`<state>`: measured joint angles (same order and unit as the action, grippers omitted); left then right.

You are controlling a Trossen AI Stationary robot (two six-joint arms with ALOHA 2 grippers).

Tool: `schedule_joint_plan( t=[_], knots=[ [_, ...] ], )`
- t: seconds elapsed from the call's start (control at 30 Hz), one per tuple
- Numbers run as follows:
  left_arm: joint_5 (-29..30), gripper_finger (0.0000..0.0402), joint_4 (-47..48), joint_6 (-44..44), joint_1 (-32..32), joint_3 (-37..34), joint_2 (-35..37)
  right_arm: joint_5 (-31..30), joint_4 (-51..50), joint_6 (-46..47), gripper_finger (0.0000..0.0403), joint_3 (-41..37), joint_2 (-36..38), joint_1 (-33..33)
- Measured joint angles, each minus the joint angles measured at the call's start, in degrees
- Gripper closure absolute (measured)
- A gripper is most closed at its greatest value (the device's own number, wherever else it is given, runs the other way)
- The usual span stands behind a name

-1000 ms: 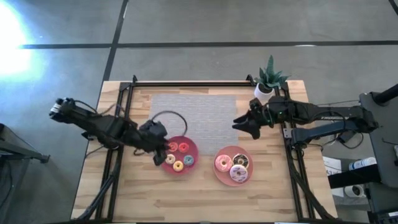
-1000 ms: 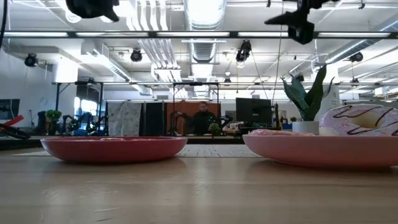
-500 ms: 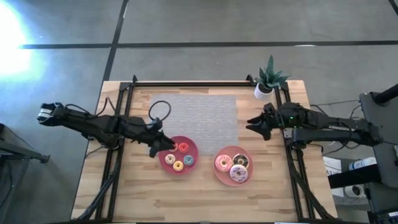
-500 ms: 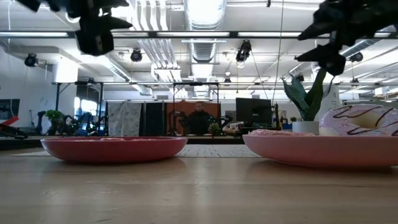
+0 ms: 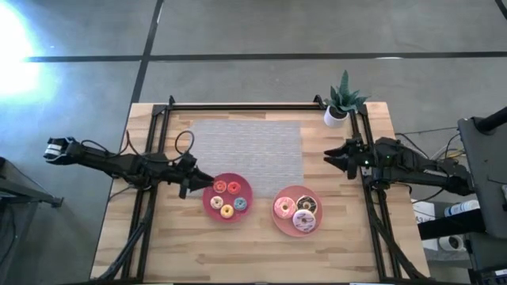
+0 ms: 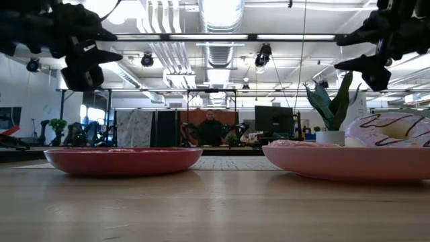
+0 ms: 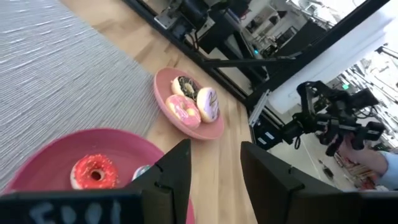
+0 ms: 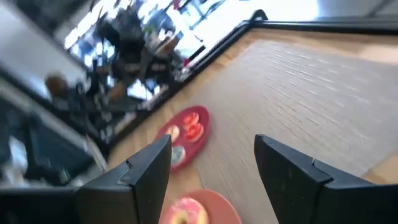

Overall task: Pick & Place donuts
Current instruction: Return to Home Position

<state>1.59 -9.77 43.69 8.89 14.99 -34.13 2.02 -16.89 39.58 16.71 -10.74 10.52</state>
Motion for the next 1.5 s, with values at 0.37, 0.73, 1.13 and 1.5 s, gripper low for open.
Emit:
schedule_joint_plan(
  t=[0.37, 0.73, 1.13, 1.5],
  knots=[
    [-0.19, 0.0289, -4.45, -7.81, -1.09, -6.67, 10.27, 8.57, 42.35, -9.16, 0.0181, -15.38, 3.21, -0.13],
    [0.01, 0.0289, -5.22, -8.44, -1.84, -14.1, 20.72, 8.48, 40.21, -10.68, 0.0181, -16.2, 2.85, -0.11],
    [2.47, 0.0289, -3.44, -9.82, -1.95, -14.45, 22.78, 8.48, 39.79, -10.67, 0.0181, -16.2, 2.71, -0.11],
    [2.51, 0.0289, -3.36, -7.66, -1.95, -14.49, 22.67, 8.4, 37.87, -10.62, 0.0181, -16.19, 10.73, -1.73]
  ],
)
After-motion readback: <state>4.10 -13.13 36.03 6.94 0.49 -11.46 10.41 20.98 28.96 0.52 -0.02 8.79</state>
